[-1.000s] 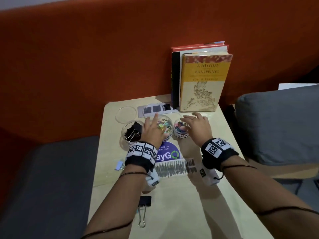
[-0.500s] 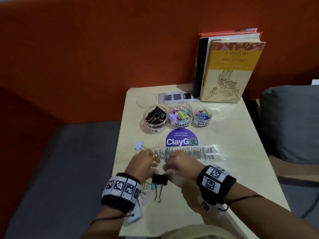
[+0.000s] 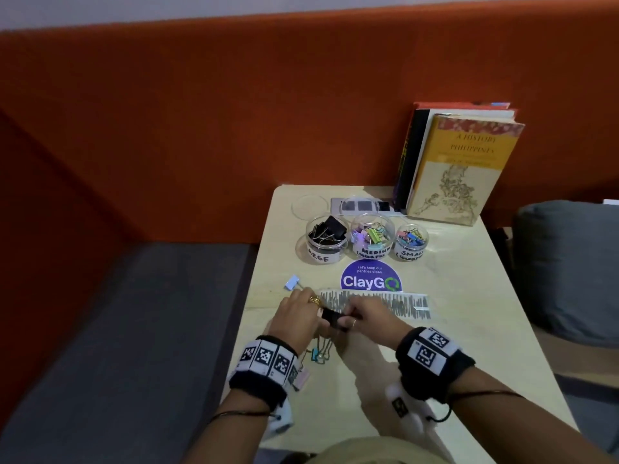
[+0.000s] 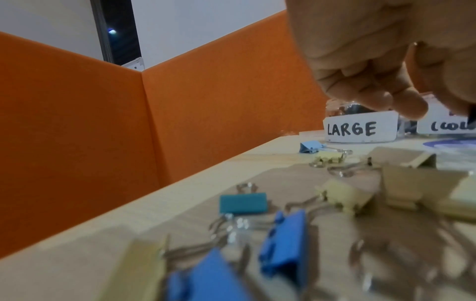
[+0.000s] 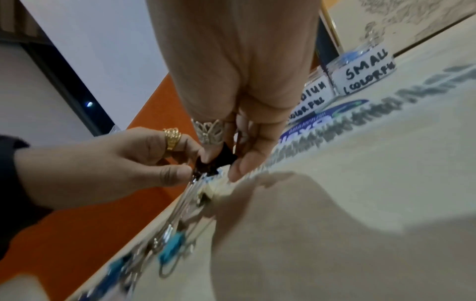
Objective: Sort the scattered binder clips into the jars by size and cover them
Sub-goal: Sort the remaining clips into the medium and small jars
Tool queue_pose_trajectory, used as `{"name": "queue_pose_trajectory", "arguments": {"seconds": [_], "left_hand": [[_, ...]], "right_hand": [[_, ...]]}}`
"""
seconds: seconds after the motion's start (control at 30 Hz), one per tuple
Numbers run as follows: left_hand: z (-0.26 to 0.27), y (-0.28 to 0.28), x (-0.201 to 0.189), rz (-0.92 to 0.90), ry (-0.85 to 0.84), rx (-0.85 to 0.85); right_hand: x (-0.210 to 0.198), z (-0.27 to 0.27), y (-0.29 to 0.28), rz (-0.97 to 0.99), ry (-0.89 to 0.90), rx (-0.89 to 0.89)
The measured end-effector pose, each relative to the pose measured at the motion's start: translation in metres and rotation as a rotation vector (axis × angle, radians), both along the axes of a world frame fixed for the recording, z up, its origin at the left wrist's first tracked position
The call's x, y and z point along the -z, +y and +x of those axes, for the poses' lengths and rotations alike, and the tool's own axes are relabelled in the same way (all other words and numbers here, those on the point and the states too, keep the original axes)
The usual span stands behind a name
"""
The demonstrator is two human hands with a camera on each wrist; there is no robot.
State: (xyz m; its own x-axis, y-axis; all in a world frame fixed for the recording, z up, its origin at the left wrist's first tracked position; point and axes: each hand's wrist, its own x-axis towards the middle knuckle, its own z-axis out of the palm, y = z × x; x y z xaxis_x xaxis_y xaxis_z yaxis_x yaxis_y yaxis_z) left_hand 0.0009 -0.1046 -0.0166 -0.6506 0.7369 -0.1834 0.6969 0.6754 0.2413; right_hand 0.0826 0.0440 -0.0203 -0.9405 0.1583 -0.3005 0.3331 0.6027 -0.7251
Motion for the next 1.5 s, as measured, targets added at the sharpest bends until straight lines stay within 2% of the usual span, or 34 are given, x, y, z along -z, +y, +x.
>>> {"name": "queue_pose_trajectory", "arguments": {"seconds": [0.1,0.17,0.27,0.33,0.4,0.53,0.67,0.8,0.87,0.97,1.03,1.2,1.37,1.5], "left_hand": [[-0.015,0.005,-0.013,0.234,-0.030,-0.103],[-0.032,0.012,-0.020,0.285,-0.041,-0.152],[-0.061,0.027,-0.028,0.251,-0.066,-0.174],[-0.081,0.039,-0.034,0.214,-0.102,-0.187],[-0.100,0.050,-0.039,0.186,-0.128,-0.201],[-0.130,0.069,-0.036,0.098,-0.146,-0.160],[-0.144,0.076,-0.022,0.089,-0.193,-0.139],[-0.145,0.075,-0.013,0.094,-0.082,-0.112],[-0.146,0.074,-0.009,0.084,-0.045,-0.088],[-0.148,0.072,-0.004,0.085,-0.037,-0.060],[-0.147,0.071,-0.003,0.104,-0.050,-0.055],[-0.145,0.069,-0.002,0.197,-0.128,-0.083],[-0.148,0.069,-0.009,0.277,-0.188,-0.138],[-0.149,0.069,-0.011,0.264,-0.193,-0.152]], "right_hand": [[-0.019,-0.017,0.020,-0.117,0.085,0.161],[-0.028,-0.035,0.033,-0.214,0.161,0.290],[-0.040,-0.065,0.045,-0.289,0.238,0.448],[-0.041,-0.084,0.049,-0.271,0.252,0.514],[-0.037,-0.100,0.050,-0.218,0.265,0.541],[-0.030,-0.124,0.049,-0.243,0.340,0.586],[-0.024,-0.132,0.056,-0.035,0.292,0.460],[-0.024,-0.128,0.062,0.076,0.203,0.304],[-0.023,-0.125,0.061,0.042,0.232,0.335],[-0.022,-0.127,0.058,-0.062,0.302,0.480],[-0.019,-0.131,0.055,-0.059,0.312,0.476],[-0.012,-0.136,0.047,0.340,0.195,0.296],[-0.011,-0.138,0.049,0.627,0.286,0.172],[-0.015,-0.146,0.054,0.757,0.134,0.066]]}}
